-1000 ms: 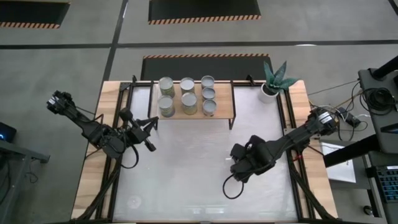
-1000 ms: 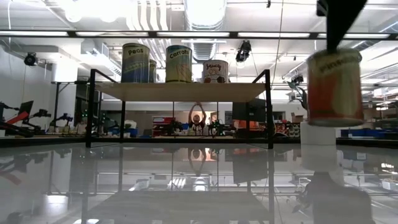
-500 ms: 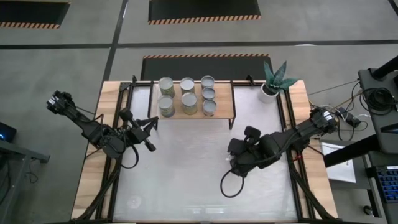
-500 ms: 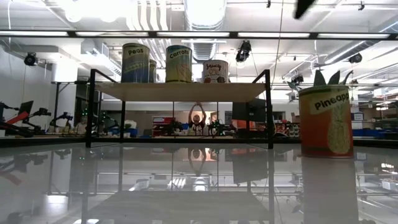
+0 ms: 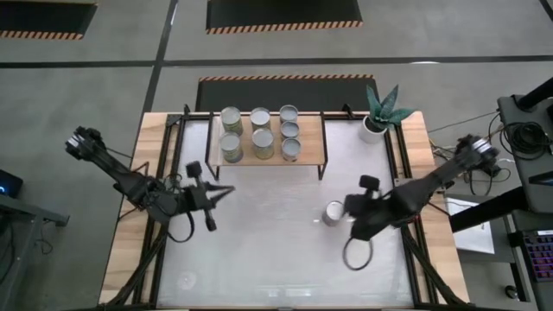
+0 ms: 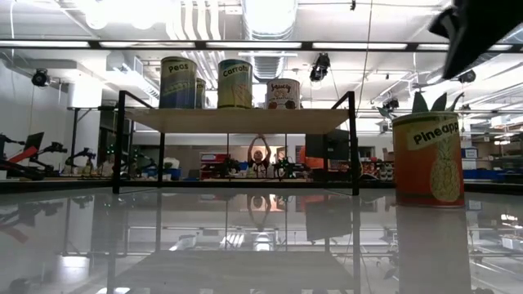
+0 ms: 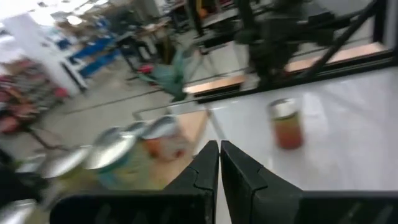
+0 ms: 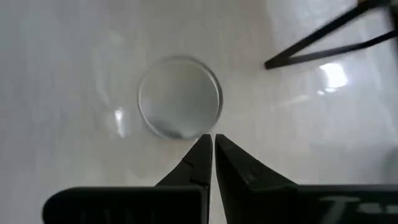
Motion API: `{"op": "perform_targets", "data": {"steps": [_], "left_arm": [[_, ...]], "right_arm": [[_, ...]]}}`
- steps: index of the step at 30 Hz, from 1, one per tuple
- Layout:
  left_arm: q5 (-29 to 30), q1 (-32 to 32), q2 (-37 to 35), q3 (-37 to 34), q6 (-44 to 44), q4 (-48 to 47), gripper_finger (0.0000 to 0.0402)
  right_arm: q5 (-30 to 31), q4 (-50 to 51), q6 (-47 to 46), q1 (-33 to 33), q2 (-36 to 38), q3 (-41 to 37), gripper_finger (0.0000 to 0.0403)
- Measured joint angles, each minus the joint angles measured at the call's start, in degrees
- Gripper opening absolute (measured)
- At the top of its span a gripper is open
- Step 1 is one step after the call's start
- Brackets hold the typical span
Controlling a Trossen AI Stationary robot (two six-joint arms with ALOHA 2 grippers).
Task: Pick and place cans onto a shelf
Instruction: Put the canned pineapple on the shelf
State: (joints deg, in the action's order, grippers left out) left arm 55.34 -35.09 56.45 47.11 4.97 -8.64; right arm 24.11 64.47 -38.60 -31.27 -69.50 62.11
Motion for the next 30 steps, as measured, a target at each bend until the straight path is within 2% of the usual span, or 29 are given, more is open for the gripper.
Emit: {"op": "perform_targets", "data": {"steps": [6, 9, 12, 19, 23, 27, 30], "left_arm": [[-2.51, 0.00, 10.32, 0.00, -5.64, 7.71, 0.0000], [-2.50, -0.02, 15.73, 0.28, -5.45, 12.90, 0.0000], [-2.51, 0.00, 19.77, 2.68, -4.17, 13.32, 0.0000], [-2.44, -0.33, 24.33, 7.81, -3.03, 13.49, 0.0000], [-2.42, -0.96, 24.67, 8.04, -4.00, 13.28, 0.0000], [-2.40, -1.39, 24.67, 7.87, -5.93, 13.26, 0.0000], [-2.39, -1.52, 24.67, 7.85, -6.14, 13.27, 0.0000]], "right_arm": [[-0.54, -8.49, -1.22, -0.32, 14.72, -12.39, 0.0018], [-0.77, -10.57, -0.36, -0.46, 19.30, -15.52, 0.0041], [-0.64, -10.93, -0.02, -0.48, 21.75, -17.76, 0.0078], [-0.71, -13.34, -1.05, -0.50, 21.24, -20.49, 0.0193], [-1.55, -16.50, 2.59, -0.50, 19.21, -21.96, 0.0251], [-1.84, -20.36, 5.75, -0.50, 16.82, -22.87, 0.0288], [-1.79, -22.01, 6.92, -0.48, 15.19, -23.48, 0.0300]]}}
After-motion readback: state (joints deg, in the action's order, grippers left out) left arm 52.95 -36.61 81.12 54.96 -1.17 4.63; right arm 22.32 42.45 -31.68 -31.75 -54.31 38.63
